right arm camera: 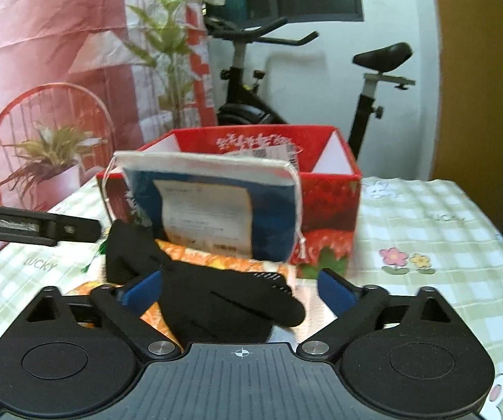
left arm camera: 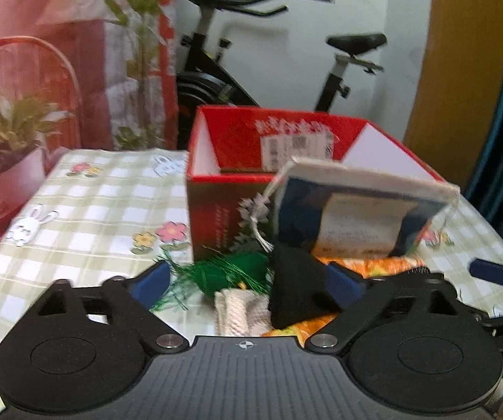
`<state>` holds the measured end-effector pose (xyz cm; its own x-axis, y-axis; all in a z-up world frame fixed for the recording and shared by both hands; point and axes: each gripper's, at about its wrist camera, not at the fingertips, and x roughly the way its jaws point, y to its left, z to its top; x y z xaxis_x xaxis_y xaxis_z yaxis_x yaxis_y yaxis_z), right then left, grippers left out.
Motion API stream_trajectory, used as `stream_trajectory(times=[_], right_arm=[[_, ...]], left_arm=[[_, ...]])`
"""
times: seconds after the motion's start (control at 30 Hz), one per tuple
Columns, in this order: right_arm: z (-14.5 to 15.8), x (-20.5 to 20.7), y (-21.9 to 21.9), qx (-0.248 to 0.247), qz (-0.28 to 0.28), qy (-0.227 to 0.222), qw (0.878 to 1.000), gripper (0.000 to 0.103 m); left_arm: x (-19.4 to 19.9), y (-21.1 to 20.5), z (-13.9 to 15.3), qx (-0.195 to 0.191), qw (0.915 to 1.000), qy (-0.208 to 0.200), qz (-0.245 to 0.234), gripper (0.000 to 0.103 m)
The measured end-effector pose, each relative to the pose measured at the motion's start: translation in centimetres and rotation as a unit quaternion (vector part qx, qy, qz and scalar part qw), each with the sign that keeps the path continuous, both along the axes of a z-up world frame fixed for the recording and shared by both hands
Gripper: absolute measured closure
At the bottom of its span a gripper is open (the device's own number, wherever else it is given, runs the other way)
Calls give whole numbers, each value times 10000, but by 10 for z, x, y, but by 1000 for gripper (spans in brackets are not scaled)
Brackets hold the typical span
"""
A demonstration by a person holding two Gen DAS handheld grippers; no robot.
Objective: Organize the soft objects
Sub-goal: 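Lower the left tool to the black glove and close on it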
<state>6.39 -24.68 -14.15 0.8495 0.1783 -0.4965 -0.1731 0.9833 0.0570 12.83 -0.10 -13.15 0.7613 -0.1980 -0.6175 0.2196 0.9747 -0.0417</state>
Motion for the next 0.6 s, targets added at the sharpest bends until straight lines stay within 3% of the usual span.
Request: stream_trajectory(times=[0.1, 0.13, 0.17, 0.53, 0.6], right_arm=[[-5, 1, 2, 14, 192, 100, 9998, 28], [-7, 1, 2, 30, 246, 148, 9996, 30], [-9, 1, 3, 40, 299, 199, 9993, 34], [-26, 13, 0, 22, 374, 454, 9983, 39], [-27, 13, -1, 35, 394, 450, 9982, 45]], left_arm=[[9, -2, -11, -245, 9986, 322, -348, 49], [11, -3, -14, -351, 9971, 420, -523, 65], [14, -3, -17, -432, 9955, 516, -662, 70], [31, -13, -38, -504, 9923, 729, -868, 70], [31, -14, -37, -516, 9925, 675, -881, 78]])
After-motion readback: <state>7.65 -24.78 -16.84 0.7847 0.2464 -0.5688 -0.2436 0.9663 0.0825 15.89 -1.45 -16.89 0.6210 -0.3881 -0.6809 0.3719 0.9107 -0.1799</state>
